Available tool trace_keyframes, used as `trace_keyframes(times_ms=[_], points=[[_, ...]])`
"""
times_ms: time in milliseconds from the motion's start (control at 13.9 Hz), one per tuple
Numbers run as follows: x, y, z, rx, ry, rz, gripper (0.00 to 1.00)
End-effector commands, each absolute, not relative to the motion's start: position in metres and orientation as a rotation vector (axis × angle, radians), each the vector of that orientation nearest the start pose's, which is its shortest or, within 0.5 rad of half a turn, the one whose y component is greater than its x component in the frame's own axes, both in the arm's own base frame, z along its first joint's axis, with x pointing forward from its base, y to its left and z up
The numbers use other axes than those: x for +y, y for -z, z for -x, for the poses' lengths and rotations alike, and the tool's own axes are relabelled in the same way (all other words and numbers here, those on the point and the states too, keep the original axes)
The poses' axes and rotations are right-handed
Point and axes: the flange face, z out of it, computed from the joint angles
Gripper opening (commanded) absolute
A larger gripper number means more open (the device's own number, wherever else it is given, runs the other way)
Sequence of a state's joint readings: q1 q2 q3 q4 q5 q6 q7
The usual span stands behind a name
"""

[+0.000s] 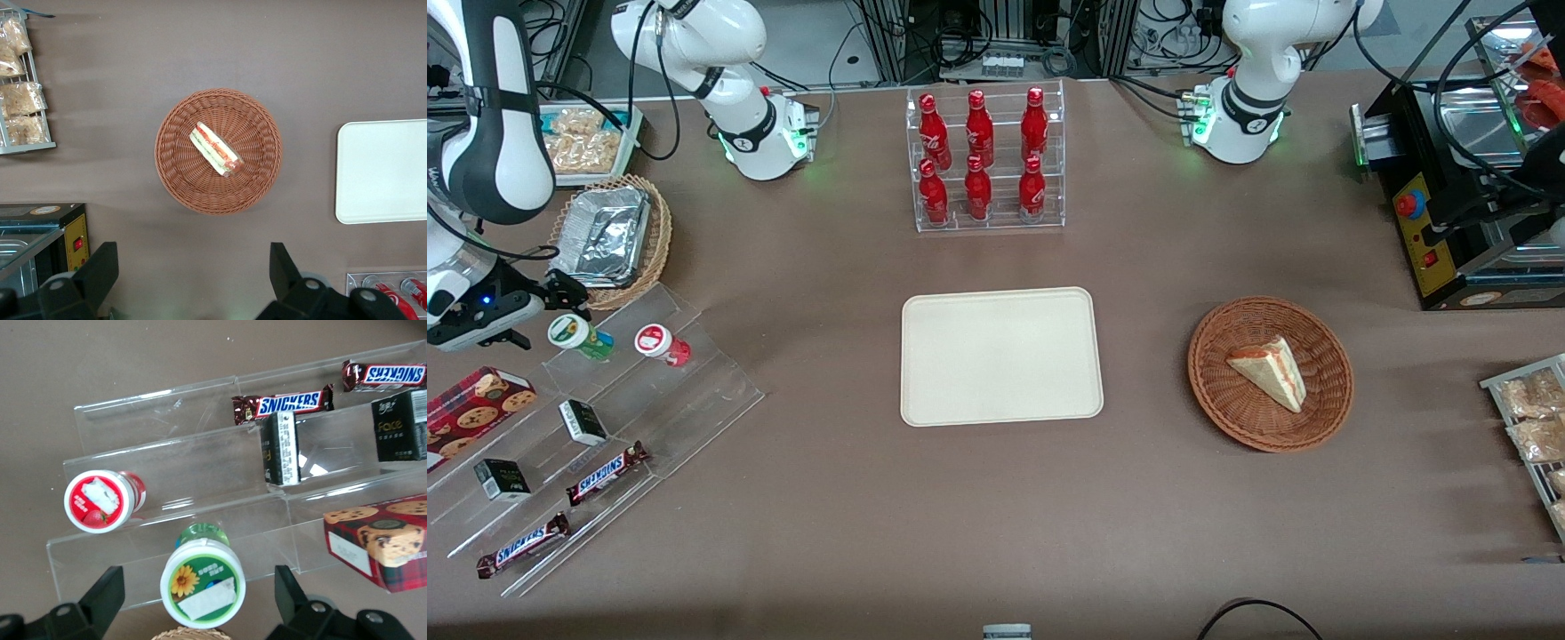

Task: Place green gum on tray
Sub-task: 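Close the right gripper on the green-lidded gum jar and lift it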

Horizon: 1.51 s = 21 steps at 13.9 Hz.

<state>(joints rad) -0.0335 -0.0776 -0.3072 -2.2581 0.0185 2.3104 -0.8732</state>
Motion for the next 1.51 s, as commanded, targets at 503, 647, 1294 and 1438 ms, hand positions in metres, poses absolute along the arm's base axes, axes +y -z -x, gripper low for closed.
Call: trace_keyframes(times_ms=[503, 647, 1294, 1438], points=[[-0.179, -0.388, -0.491, -0.832, 0.219, 3.084, 1.0], [-0.18, -0.384, -0.492, -0.83, 0.209, 3.084, 1.0], [-0.18, -0.385, -0.493, -0.807, 0.214, 3.09, 0.0], [-0.179, -0.392, -0.496, -0.819, 0.22, 3.089, 0.0]])
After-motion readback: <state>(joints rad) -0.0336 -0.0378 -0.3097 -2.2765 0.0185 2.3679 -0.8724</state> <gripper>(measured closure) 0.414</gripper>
